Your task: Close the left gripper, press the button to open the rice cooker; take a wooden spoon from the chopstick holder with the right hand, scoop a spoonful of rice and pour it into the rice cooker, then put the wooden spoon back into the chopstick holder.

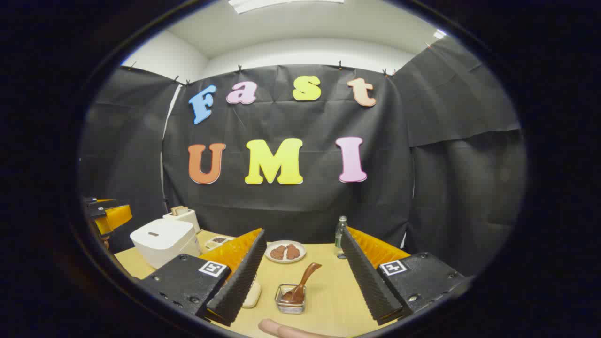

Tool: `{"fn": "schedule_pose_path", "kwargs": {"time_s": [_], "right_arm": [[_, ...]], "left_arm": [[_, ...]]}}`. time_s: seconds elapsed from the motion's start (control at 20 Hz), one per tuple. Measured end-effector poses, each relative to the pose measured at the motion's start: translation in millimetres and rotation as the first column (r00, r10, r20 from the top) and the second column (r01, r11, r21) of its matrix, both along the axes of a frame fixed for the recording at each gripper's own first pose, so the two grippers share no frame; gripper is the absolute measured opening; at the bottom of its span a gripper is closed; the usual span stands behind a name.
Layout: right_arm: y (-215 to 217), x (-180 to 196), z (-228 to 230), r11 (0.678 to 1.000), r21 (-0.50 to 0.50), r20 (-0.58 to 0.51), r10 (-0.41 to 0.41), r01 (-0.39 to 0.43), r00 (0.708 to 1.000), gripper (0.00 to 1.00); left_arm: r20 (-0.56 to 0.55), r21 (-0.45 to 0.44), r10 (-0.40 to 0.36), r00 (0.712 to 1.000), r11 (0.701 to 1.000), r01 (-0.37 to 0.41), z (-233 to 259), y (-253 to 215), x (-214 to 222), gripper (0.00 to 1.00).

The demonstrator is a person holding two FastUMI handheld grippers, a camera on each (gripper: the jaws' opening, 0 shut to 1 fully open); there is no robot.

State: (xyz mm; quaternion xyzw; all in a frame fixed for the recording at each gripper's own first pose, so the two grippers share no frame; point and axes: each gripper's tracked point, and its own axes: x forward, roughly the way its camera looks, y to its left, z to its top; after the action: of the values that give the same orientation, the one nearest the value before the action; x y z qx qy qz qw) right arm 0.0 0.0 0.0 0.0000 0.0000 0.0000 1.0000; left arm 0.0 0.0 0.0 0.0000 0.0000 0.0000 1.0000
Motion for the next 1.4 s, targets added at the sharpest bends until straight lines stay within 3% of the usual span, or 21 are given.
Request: {"fn": "schedule_pose_path", "kwargs": {"time_s": [0.55,0.75,1.05,1.15,1.3,1.35,1.4], "right_arm": [[-22,-4,-6,0.999,0.008,0.009,-0.049,0.049,0.999,1.0],[-26,-3,-12,0.999,0.027,0.01,-0.04,0.04,0.999,1.0],[-33,-5,-11,0.999,0.045,0.052,-0.031,0.028,0.998,0.99],[-34,-4,-14,0.999,0.044,0.053,-0.034,0.032,0.998,0.99],[-37,-2,-20,0.998,0.046,0.04,-0.038,0.036,0.999,1.0],[-40,-1,-22,0.998,0.05,0.036,-0.04,0.038,0.999,1.0],[-41,-1,-24,0.998,0.054,0.032,-0.042,0.04,0.999,0.99]], "left_arm": [[-0.019,-0.02,0.039,0.999,0.999,-0.039,1,22,7,0.95],[-0.02,-0.046,0.12,0.993,0.992,-0.12,4,42,13,0.95],[-0.125,-0.064,0.027,0.992,0.997,-0.035,-17,40,36,0.92],[-0.138,-0.064,0.04,0.99,0.997,-0.049,-20,49,40,0.76],[-0.178,-0.074,0.028,0.984,0.996,-0.041,-30,54,51,0.67],[-0.203,-0.084,0.016,0.979,0.996,-0.034,-36,53,52,0.49],[-0.221,-0.082,0.021,0.975,0.996,-0.04,-40,58,57,0.42]]}}
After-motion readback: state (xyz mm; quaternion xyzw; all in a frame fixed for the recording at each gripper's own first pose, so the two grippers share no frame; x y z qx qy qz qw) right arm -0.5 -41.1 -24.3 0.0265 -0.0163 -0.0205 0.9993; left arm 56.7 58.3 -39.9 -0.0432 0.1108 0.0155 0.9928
